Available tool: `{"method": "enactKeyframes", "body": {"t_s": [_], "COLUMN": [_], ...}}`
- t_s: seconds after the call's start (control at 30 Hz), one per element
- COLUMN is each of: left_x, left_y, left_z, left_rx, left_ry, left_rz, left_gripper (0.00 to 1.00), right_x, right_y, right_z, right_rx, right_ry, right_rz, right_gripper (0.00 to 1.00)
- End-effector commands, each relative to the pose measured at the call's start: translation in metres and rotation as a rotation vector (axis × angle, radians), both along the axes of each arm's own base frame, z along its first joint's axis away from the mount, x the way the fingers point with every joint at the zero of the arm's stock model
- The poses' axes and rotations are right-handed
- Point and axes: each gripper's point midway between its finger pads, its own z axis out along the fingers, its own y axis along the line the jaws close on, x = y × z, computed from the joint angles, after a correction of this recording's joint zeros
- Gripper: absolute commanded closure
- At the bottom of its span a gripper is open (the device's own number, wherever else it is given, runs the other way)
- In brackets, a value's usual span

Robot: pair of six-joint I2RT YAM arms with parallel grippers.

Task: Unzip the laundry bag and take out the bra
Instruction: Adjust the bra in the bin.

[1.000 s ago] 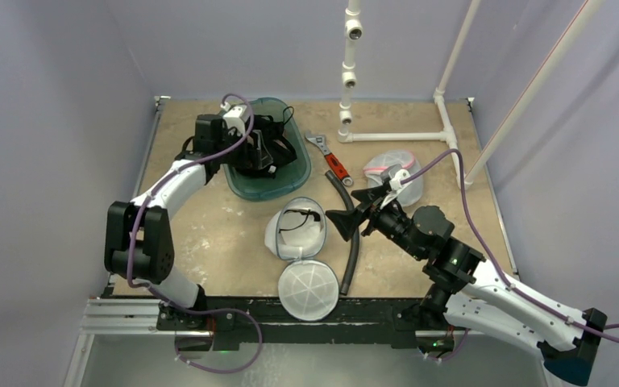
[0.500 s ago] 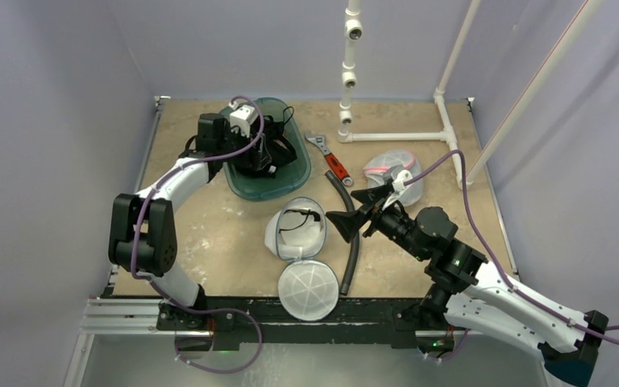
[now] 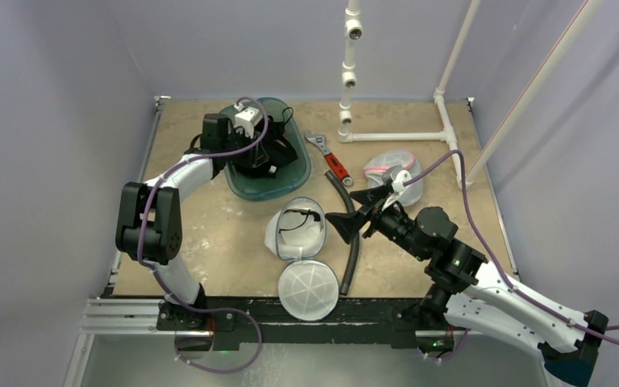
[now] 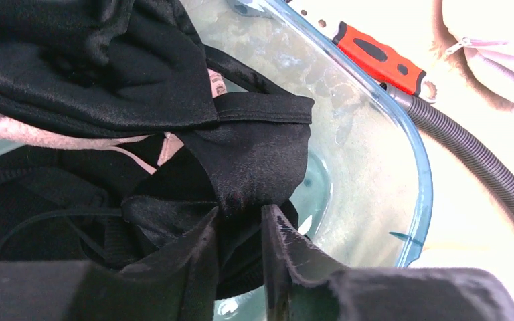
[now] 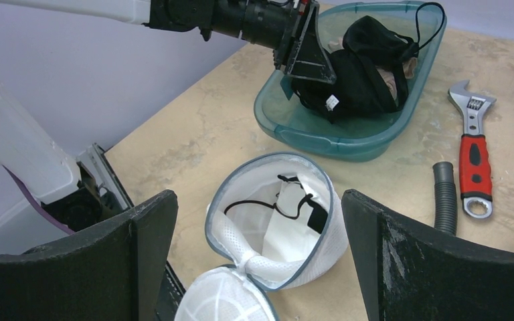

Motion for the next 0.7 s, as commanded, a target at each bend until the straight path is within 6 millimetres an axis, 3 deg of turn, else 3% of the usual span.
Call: {"method": "enactKeyframes", "body": {"t_s": [0.0, 0.17, 0.4, 0.67], "left_x": [0.013, 0.021, 0.032, 0.026], "left_y": [-0.005, -0.006, 0.001, 0.006], "left_z": [0.041, 0.066, 0.098, 0.098], "left_rx": [-0.049, -0.089, -0.170, -0.337], "left_ry": [-0.109, -0.128, -0.087, 0.125], "left_rz": [-0.029, 0.009, 0.137, 0.261], "left_gripper": [0.80, 1.00, 1.00, 1.00], "right_x": [-0.001, -0.001, -0.002, -0.001], "right_y": [0.000, -0.002, -0.001, 0.000], "right_z": [0.016, 0.017, 0.017, 0.016], "right_rx": [0.046, 0.050, 0.049, 0.048], "right_ry": [-0.035, -0.038, -0.035, -0.034], "right_rz": [0.004, 0.002, 0.004, 0.006], "right_gripper": [0.05, 0.05, 0.05, 0.05]}}
